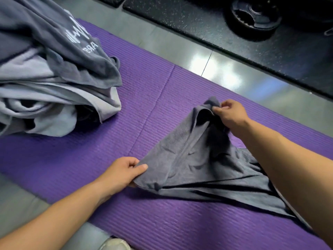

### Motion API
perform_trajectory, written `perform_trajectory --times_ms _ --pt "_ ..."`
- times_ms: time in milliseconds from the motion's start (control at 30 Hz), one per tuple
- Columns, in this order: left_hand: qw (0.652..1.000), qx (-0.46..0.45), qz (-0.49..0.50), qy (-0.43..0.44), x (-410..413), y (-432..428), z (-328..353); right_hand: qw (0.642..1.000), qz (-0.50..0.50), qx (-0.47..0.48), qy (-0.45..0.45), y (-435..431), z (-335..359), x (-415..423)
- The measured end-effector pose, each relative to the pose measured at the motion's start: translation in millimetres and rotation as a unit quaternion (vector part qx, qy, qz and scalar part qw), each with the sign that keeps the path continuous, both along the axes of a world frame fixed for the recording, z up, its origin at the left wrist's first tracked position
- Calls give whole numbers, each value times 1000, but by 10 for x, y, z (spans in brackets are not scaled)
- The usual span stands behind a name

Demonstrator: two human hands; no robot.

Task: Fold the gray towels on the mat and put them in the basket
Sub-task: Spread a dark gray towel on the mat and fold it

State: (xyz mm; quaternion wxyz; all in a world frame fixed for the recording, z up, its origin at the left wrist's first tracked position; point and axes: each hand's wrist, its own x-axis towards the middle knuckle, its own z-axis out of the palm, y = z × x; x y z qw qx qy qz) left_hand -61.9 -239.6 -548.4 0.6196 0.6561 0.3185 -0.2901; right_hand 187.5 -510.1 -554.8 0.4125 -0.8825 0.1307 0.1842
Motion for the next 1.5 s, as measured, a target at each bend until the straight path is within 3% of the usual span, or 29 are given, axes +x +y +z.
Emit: perform_trajectory --times_ms 100,167,267,367,467,567,700,800,867,933,1067,1200,1300,1367,1500 --pt "1000 -26 12 -2 -59 84 -20 992 -38 91 -74 231 132 160" --pt "999 -27 17 14 -129 183 -34 988 -16 99 -117 422 218 295" --pt "999 -9 -7 30 -195 288 -43 979 120 1 -166 704 227 430" --pt "999 -15 -1 46 -185 290 -39 965 205 -125 -109 880 98 432" --pt "999 -37 3 40 -152 302 -41 970 188 -145 -50 905 -17 440" --pt "997 -26 -54 43 -128 357 -51 980 117 -123 -101 983 39 526" --pt "998 -6 -60 26 -76 371 -59 953 93 -243 -153 1114 192 424" --pt "998 -17 -48 25 -67 351 -77 977 101 -152 -110 1083 110 16" --pt "998 -24 -41 30 -62 361 -90 998 55 -33 25 1078 31 -321" --pt "998 -25 -48 30 -73 386 -100 989 -6 62 134 1112 -4 -596" --pt "995 -18 -95 16 -116 418 -75 977 -24 133 164 1216 -53 -913" --pt "993 -10 -118 2 -140 466 -48 989 -42 89 114 1142 -118 -936" --pt "983 30 -183 -3 -144 469 -33 993 38 4 112 1001 -85 -952" --pt "966 78 -245 -5 -122 462 -8 990 69 -1 119 923 -5 -913" --pt "943 224 -243 -46 154 411 57 999 -28 -34 2 531 95 -587"
